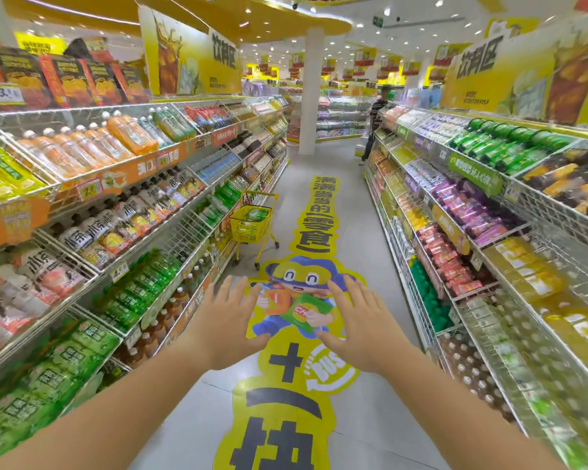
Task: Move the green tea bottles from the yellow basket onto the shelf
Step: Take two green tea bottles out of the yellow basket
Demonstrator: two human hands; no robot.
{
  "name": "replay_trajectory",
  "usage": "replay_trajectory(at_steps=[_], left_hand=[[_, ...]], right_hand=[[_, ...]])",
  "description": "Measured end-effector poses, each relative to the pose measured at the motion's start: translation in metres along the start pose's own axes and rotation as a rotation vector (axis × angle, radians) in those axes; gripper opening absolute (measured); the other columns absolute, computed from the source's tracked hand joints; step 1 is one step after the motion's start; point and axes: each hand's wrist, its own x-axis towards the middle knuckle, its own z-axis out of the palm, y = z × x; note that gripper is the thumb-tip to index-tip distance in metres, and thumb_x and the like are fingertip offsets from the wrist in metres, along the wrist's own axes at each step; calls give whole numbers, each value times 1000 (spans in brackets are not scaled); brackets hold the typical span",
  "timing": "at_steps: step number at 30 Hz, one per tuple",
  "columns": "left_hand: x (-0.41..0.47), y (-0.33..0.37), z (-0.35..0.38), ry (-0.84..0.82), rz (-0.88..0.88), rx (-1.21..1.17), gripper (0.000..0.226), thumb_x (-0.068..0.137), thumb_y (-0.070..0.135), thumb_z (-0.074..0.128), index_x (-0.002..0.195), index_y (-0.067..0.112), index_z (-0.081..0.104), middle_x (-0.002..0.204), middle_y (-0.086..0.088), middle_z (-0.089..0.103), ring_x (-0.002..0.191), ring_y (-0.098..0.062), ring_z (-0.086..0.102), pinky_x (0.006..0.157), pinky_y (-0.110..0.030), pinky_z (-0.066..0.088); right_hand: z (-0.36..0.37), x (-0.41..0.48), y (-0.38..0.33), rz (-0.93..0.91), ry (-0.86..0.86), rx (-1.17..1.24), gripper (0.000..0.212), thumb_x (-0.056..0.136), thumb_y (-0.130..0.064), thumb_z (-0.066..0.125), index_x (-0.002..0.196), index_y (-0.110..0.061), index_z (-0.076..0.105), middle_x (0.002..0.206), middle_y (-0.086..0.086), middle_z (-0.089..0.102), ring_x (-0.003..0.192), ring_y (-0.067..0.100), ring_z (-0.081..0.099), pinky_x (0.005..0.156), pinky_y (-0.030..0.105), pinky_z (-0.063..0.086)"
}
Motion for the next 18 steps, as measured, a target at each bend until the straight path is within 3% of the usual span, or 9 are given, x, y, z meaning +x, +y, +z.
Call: replay_trajectory(at_steps=[4, 8, 12, 18], left_hand=[[61, -11, 20, 51, 1, -36, 99, 84, 84, 19, 154, 17, 35, 157, -15, 38, 147, -38, 30, 116, -60, 26], [128, -20, 40, 56, -10, -40, 99, 83, 85, 13, 160, 22, 15, 166, -9, 17, 153, -33, 10, 123, -55, 8], [201, -29, 59, 61, -55, -41, 96, 85, 82, 23, 160, 23, 18, 166, -8, 18, 153, -33, 12, 120, -47, -3], [310, -39, 72, 32, -124, -29, 98, 84, 86, 16, 155, 21, 36, 159, -10, 37, 146, -37, 32, 117, -59, 26]], right_hand=[[21, 52, 35, 16, -58, -4, 93, 83, -73, 32, 157, -17, 26, 160, 17, 27, 148, 38, 23, 117, 52, 25], [42, 118, 82, 12, -47, -25, 89, 82, -72, 37, 148, -13, 46, 147, 21, 48, 135, 43, 46, 106, 56, 41], [60, 196, 131, 1, -61, -27, 96, 79, -77, 23, 155, -19, 33, 159, 18, 30, 147, 39, 27, 117, 53, 23], [98, 307, 192, -30, -116, -42, 88, 77, -73, 41, 140, -13, 56, 145, 21, 51, 130, 43, 52, 105, 54, 42]])
